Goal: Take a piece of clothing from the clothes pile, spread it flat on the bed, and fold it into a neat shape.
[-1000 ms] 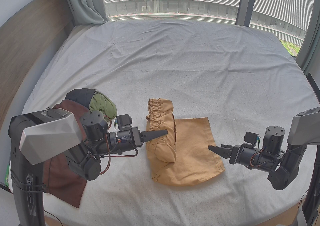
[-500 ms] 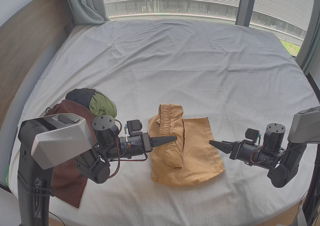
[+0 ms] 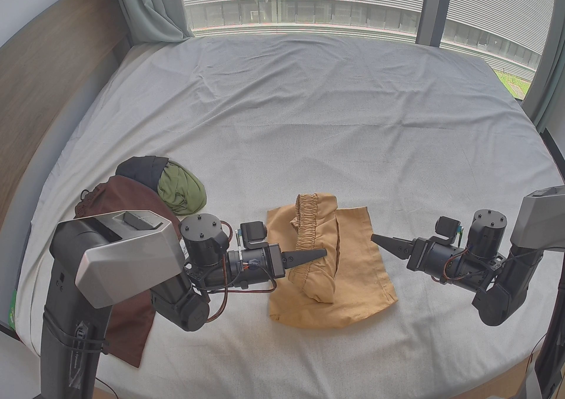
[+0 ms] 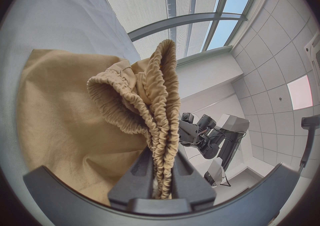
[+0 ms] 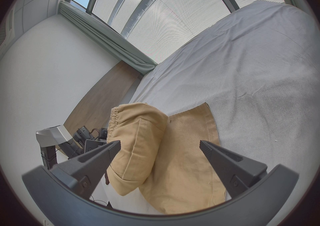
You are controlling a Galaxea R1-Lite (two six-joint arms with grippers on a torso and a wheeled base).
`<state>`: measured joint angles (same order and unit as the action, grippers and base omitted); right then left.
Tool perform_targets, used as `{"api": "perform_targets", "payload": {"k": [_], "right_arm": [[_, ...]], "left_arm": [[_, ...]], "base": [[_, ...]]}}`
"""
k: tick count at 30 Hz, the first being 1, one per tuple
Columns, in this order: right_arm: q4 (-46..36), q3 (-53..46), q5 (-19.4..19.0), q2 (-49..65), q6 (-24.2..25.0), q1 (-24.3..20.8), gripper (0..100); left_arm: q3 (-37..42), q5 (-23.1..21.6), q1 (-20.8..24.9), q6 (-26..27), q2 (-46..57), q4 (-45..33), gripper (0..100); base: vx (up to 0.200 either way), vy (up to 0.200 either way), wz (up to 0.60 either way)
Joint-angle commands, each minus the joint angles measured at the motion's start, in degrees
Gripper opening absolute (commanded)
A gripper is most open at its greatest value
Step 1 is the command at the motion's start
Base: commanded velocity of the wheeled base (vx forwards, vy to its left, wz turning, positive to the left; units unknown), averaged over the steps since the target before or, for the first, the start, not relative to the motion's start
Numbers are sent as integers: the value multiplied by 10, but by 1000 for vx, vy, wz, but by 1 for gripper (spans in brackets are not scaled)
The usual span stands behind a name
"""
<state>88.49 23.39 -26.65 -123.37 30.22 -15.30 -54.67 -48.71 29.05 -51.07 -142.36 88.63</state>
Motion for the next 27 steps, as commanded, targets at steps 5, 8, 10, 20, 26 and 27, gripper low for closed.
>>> {"api": "perform_targets", "payload": {"k": [5, 8, 10, 20, 26, 27], "right_arm": [[0, 2, -1, 4, 0, -1, 100], [0, 3, -1, 4, 0, -1, 100], [0, 3, -1, 5, 0, -1, 100], [0, 2, -1, 3, 0, -2, 100], [0, 1, -1, 3, 0, -9, 100], [0, 0, 0, 3, -1, -10, 100]], "left_arm": [[-7, 3, 5, 0, -19, 0, 0], [-23, 21, 5, 1, -24, 1, 100], [-25, 23, 5, 1, -24, 1, 100], [-21, 34, 0, 28, -18, 2, 100], [10, 31, -15, 40, 19, 2, 100], [16, 29, -20, 43, 29, 2, 100]], "base": [[0, 0, 0], [0, 0, 0], [0, 0, 0], [0, 0, 0], [0, 0, 0], [0, 0, 0]]}}
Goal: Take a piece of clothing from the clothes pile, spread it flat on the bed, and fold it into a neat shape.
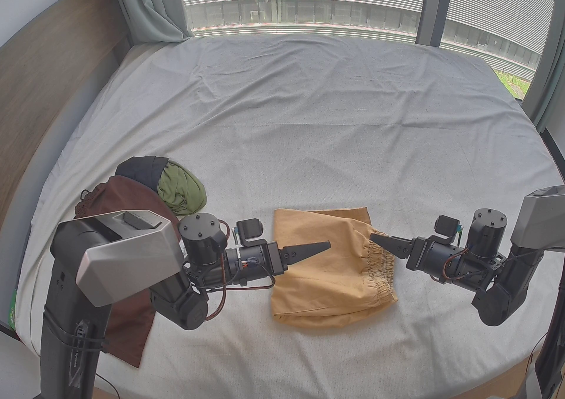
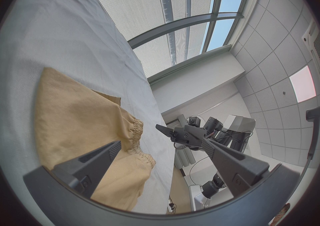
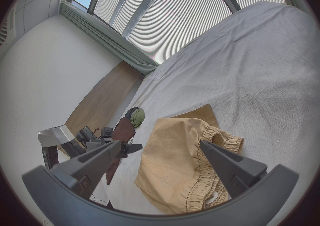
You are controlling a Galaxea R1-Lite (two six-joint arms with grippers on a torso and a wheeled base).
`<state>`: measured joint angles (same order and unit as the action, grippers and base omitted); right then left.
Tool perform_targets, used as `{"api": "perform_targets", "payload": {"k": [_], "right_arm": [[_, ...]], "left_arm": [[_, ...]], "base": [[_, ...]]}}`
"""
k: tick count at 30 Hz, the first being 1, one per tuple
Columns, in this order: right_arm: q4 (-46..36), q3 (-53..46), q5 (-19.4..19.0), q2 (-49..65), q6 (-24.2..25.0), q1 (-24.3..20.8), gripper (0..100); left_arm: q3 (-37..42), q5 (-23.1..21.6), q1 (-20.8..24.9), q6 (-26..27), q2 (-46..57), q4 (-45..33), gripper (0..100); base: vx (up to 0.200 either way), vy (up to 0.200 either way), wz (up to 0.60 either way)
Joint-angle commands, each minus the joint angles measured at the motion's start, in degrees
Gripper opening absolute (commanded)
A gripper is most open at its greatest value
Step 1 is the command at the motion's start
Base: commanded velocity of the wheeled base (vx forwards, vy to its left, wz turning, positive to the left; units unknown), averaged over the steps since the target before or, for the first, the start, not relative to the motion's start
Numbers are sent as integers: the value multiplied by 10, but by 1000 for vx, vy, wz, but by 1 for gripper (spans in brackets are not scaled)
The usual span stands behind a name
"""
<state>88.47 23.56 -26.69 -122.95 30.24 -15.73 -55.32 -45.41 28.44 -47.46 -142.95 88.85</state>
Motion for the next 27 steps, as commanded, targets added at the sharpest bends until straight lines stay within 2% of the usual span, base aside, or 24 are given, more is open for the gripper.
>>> {"api": "perform_targets", "payload": {"k": [1, 7, 11, 18, 21, 27], "right_arm": [[0, -3, 1, 0, 0, -7, 100], [0, -12, 1, -7, 0, -26, 100], [0, -19, 2, -24, 1, -49, 100], [0, -26, 7, -53, 0, -61, 100], [0, -28, 11, -62, 0, -62, 100], [0, -38, 14, -72, -2, -69, 100]], "left_arm": [[28, -6, -18, 9, 43, -1, 100], [53, -8, -48, 15, 79, -1, 100], [92, -19, -85, 23, 111, -1, 100], [161, -77, -154, 108, 162, 0, 100], [181, -96, -179, 128, 179, 0, 100], [205, -124, -211, 130, 205, 0, 100]], "base": [[0, 0, 0], [0, 0, 0], [0, 0, 0], [0, 0, 0], [0, 0, 0], [0, 0, 0]]}}
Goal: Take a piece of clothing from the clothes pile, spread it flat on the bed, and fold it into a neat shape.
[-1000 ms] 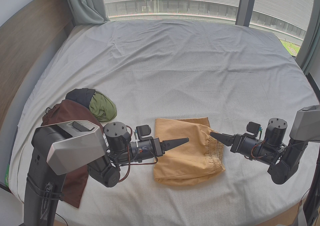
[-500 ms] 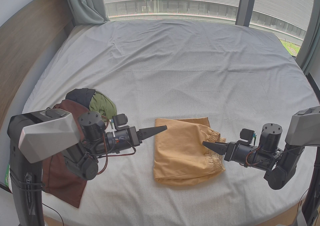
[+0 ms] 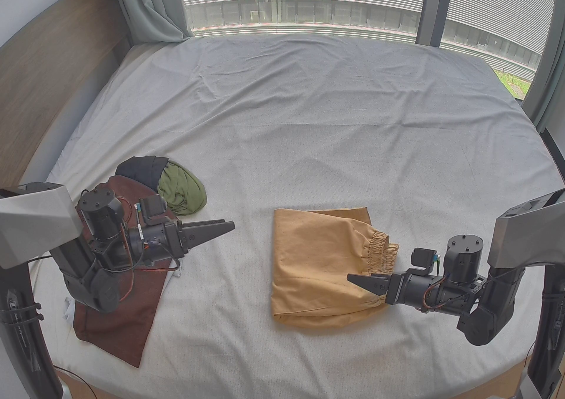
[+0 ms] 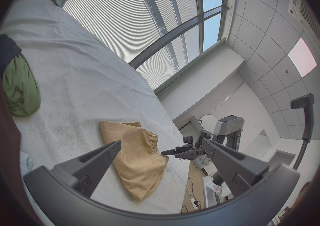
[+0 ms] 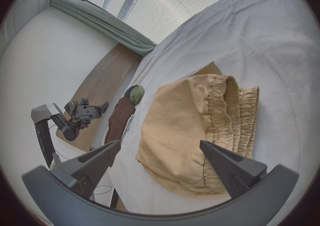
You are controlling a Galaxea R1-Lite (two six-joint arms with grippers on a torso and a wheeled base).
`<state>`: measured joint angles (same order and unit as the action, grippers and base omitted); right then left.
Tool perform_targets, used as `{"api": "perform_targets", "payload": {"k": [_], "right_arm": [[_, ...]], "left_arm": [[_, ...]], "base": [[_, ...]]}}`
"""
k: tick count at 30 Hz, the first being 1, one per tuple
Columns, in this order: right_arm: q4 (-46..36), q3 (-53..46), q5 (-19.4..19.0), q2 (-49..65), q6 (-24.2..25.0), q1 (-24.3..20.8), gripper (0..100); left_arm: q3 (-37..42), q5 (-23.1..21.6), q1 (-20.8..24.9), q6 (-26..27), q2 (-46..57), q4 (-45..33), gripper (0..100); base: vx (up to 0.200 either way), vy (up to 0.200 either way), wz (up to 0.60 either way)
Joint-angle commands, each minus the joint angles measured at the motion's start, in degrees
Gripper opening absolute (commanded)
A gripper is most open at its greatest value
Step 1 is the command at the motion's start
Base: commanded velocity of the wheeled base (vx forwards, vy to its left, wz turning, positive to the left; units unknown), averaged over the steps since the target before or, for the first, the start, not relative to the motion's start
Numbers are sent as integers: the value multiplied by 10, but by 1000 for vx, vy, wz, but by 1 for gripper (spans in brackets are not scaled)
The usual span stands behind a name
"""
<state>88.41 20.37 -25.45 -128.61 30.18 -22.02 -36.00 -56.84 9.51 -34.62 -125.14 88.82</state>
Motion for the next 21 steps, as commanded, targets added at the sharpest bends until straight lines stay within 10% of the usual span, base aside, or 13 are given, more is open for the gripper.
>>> {"api": "perform_targets", "payload": {"k": [1, 21], "right_arm": [[0, -7, 1, -16, -1, -7, 100], [1, -25, 14, -78, -58, 4, 100]], "left_arm": [[11, -13, -24, 2, 27, 0, 100], [19, -13, -27, 32, 2, 0, 100]], "base": [[0, 0, 0], [0, 0, 0]]}}
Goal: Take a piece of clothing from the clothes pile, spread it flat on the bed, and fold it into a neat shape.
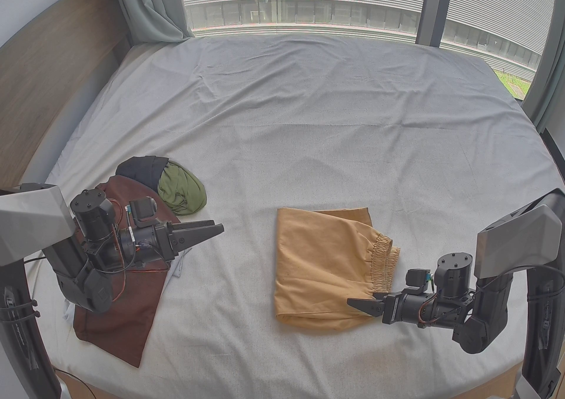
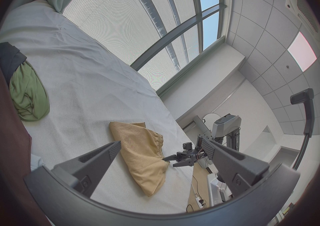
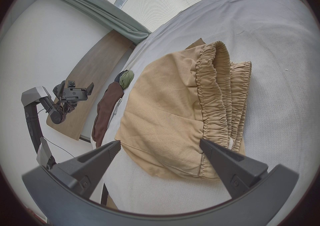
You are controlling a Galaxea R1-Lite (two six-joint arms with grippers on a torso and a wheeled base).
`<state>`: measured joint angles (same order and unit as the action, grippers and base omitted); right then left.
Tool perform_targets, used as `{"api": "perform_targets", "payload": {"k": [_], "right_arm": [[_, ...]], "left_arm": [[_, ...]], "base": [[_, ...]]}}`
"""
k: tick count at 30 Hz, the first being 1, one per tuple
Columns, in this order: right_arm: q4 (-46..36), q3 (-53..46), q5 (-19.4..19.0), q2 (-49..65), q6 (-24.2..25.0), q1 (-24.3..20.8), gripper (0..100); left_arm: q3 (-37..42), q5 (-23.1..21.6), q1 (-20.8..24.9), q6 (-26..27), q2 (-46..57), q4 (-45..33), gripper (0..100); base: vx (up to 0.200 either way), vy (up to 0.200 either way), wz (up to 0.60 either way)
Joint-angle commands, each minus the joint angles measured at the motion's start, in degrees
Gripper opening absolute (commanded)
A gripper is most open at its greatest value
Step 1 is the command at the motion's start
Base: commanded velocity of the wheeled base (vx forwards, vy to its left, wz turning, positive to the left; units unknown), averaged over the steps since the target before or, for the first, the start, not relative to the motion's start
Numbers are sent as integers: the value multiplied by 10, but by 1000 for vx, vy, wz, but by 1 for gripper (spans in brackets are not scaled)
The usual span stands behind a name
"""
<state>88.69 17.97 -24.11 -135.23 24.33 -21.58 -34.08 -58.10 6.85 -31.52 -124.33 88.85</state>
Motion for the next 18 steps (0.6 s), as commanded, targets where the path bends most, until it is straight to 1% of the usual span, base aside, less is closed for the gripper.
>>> {"api": "perform_targets", "payload": {"k": [1, 4, 8, 18], "right_arm": [[-2, -1, 0, -12, 0, 0, 100], [-1, 0, 0, -14, 0, 0, 100], [-1, -2, 0, 0, 0, 0, 100], [-2, -14, -6, 55, -1, 0, 100]], "left_arm": [[0, 1, 0, 1, -6, 0, 100], [0, 1, 0, 8, -15, 0, 100], [-1, 0, -3, 35, -14, 0, 100], [0, -3, -18, 43, -8, 0, 100]], "base": [[0, 0, 0], [0, 0, 0], [0, 0, 0], [0, 0, 0]]}}
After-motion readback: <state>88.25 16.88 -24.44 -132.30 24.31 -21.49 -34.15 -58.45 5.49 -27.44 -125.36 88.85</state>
